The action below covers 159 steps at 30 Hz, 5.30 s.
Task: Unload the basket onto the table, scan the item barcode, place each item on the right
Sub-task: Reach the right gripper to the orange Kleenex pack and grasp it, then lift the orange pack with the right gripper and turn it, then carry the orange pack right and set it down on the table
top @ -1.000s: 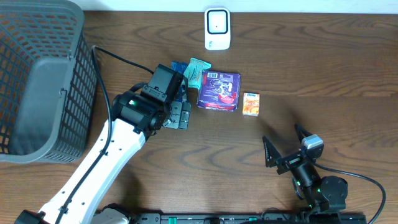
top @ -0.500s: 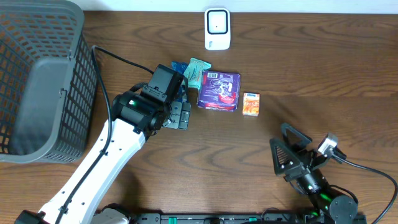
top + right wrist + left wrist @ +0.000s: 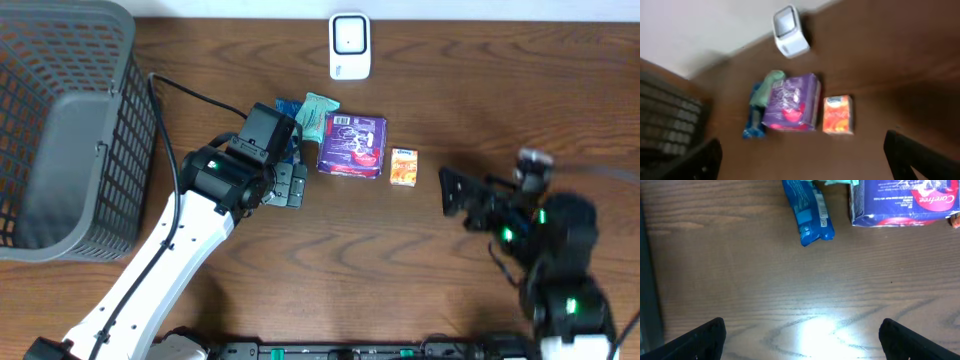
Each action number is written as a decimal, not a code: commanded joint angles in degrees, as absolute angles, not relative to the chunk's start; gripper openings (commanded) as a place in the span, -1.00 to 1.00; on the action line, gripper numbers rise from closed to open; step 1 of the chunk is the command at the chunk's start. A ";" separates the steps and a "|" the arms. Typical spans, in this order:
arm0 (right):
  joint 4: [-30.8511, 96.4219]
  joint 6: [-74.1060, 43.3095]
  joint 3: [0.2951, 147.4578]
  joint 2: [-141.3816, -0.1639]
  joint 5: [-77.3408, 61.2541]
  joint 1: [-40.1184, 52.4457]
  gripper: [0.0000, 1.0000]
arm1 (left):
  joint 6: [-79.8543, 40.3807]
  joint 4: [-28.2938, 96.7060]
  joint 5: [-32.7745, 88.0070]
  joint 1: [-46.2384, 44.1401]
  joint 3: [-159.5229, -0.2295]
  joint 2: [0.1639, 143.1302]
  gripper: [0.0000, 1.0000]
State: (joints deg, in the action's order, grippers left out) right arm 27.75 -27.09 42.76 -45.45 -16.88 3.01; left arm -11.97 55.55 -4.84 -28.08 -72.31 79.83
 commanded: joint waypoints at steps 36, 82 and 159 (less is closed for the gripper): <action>26.79 -18.61 62.85 -105.67 -18.55 5.56 -0.03 | -11.86 55.66 -5.15 -27.94 -72.25 80.05 0.95; 28.69 -17.69 63.20 -114.26 -21.52 5.61 -0.98 | -11.86 55.66 -5.15 -27.94 -72.25 80.05 0.96; 33.12 3.73 76.77 -110.52 -19.25 -21.08 -0.98 | -11.86 55.66 -5.15 -27.94 -72.25 80.05 0.96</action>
State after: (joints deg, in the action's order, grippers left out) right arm 33.67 1.15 76.09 -108.51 -13.15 -21.50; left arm -11.97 55.53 -4.84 -28.08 -72.29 79.83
